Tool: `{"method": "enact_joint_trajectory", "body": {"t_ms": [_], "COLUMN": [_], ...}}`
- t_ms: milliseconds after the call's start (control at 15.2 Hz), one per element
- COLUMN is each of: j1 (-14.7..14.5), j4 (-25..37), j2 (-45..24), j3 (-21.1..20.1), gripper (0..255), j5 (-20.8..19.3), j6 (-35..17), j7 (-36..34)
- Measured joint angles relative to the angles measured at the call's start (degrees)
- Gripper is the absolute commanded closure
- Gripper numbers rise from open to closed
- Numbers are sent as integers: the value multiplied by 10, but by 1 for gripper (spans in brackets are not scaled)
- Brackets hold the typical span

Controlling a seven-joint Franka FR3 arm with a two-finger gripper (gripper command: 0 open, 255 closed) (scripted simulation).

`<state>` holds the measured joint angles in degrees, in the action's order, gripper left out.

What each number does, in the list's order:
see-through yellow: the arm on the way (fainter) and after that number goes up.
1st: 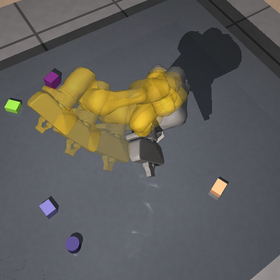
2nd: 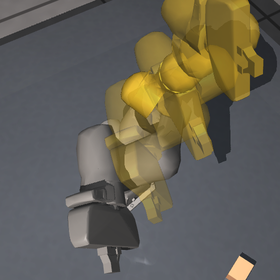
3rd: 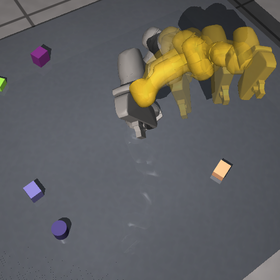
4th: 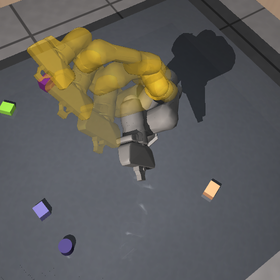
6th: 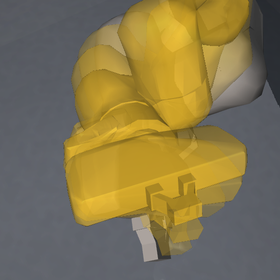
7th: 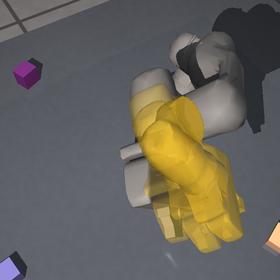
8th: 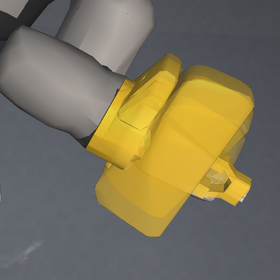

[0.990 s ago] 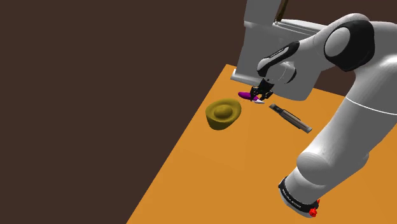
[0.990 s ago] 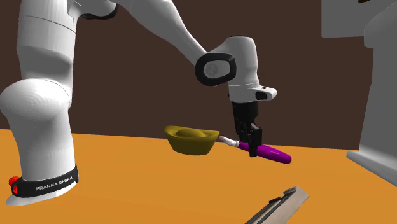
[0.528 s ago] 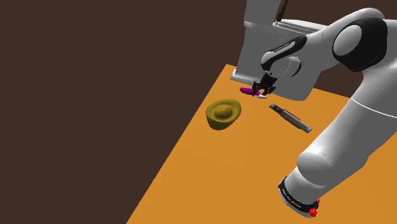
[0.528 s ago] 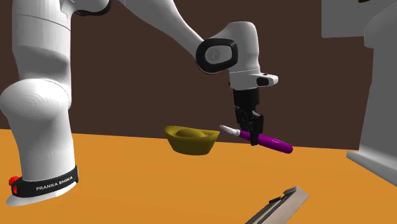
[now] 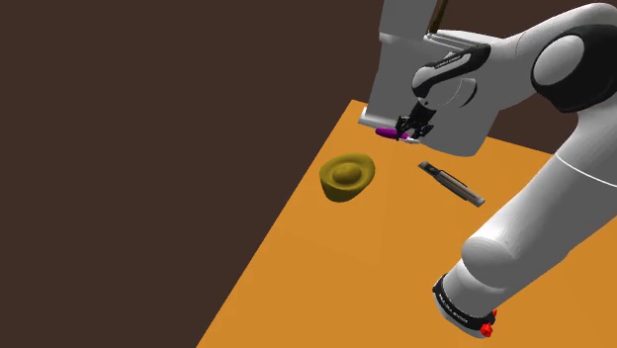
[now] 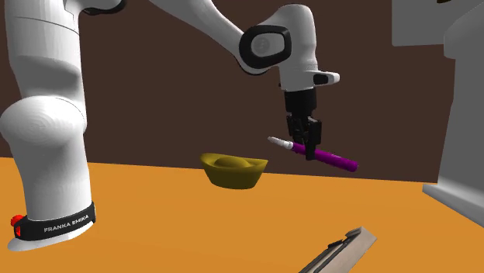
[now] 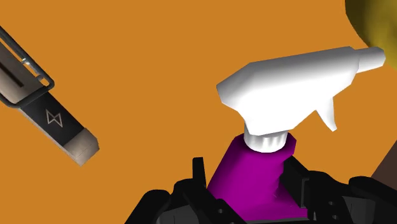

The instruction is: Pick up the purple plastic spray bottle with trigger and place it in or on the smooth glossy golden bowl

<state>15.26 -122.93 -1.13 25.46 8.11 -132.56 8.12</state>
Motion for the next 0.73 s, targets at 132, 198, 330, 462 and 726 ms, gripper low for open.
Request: {"method": "enact_joint_trajectory", "body": {"t_ms": [132,198,330,462,726], "j1": [-1,-1,-3,-12,-29], "j4": [7,12,9,-24,-81], "j2": [7,11,22,52,106], "j3": [0,0,-3,-14,-48], "gripper": [255,255,255,255,255], "j5": [-6,-9,-16,-35,-68], "j6": [14,22,28,19,9], "j7": [-6,-8,-17,-47,-118]}}
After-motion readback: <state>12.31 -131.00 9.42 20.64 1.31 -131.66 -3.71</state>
